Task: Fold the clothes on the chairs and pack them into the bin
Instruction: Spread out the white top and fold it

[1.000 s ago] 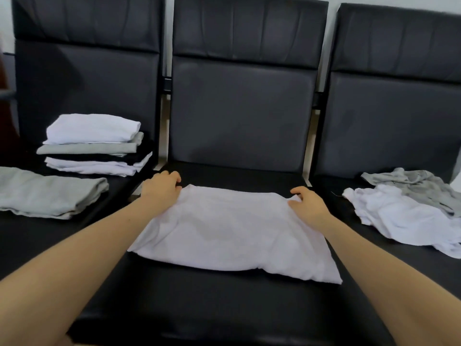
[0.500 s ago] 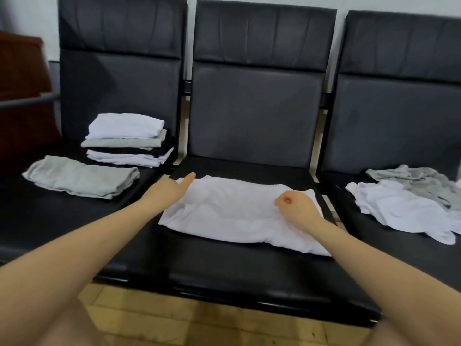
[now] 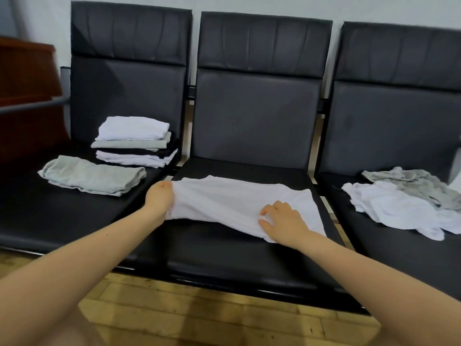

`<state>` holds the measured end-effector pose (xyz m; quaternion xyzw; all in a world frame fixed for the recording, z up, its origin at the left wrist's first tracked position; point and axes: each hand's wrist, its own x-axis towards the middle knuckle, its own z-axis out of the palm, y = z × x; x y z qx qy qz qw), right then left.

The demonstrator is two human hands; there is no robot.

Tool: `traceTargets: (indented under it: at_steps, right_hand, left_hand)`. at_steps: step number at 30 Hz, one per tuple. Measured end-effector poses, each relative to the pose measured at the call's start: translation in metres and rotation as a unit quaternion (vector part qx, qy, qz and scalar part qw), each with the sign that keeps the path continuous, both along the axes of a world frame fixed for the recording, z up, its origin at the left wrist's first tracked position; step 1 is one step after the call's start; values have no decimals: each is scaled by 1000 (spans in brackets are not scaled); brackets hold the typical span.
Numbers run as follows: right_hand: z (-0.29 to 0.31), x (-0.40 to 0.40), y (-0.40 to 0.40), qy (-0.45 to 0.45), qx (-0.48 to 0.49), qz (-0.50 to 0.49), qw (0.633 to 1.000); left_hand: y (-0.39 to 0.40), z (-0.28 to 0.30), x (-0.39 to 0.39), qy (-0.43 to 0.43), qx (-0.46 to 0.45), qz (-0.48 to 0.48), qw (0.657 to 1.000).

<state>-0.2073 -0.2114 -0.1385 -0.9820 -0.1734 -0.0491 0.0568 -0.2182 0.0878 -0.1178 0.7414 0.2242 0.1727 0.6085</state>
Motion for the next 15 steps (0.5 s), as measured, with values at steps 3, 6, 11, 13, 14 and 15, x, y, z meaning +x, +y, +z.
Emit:
traceTargets:
  at_steps: [3, 6, 11, 13, 14, 15]
  right_hand:
    - [-2, 3, -3, -7, 1, -2, 1000]
    - [-3, 7, -5, -7, 10, -8, 1000]
    - [-7, 8, -6, -25, 19, -8, 999]
    - [-9, 7, -6, -39, 21, -23, 999]
    - [-10, 7, -7, -47, 21, -32, 998]
    - [-10, 7, -7, -52, 20, -39, 998]
  left_hand:
    - [11, -1, 0, 76, 204, -17, 976]
    - [17, -8, -5, 115, 367, -89, 919]
    - [28, -13, -8, 116, 396, -98, 906]
    - [34, -13, -9, 109, 389, -78, 912]
    - [35, -14, -9, 113, 387, -72, 912]
    - [37, -15, -9, 120, 390, -68, 911]
